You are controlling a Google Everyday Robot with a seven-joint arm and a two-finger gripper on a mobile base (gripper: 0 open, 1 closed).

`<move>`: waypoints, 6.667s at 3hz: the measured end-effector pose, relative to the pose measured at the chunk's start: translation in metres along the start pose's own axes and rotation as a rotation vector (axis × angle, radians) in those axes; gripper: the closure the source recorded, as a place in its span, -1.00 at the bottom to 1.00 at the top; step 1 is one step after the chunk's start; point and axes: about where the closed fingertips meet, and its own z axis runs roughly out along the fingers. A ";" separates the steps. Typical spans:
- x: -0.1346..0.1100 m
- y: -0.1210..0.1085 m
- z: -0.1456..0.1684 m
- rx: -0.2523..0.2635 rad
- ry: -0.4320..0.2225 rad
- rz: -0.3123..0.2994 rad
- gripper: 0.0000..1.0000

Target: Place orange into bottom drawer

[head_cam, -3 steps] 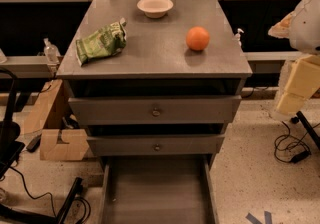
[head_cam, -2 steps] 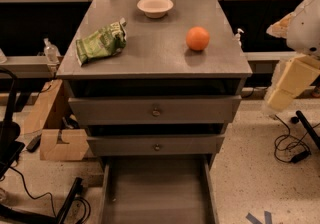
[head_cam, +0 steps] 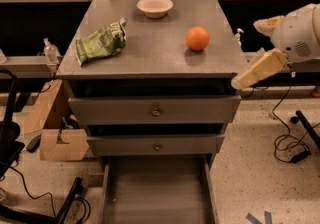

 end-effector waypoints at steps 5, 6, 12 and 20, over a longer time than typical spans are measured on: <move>-0.024 -0.111 0.126 0.076 -0.234 0.033 -1.00; -0.023 -0.128 0.158 0.057 -0.219 0.040 -1.00; -0.033 -0.134 0.230 -0.050 -0.200 0.060 1.00; -0.025 0.017 0.076 0.009 -0.386 -0.096 1.00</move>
Offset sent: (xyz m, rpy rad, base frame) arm 0.0405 0.0067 0.0104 0.1479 -0.1211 -0.0123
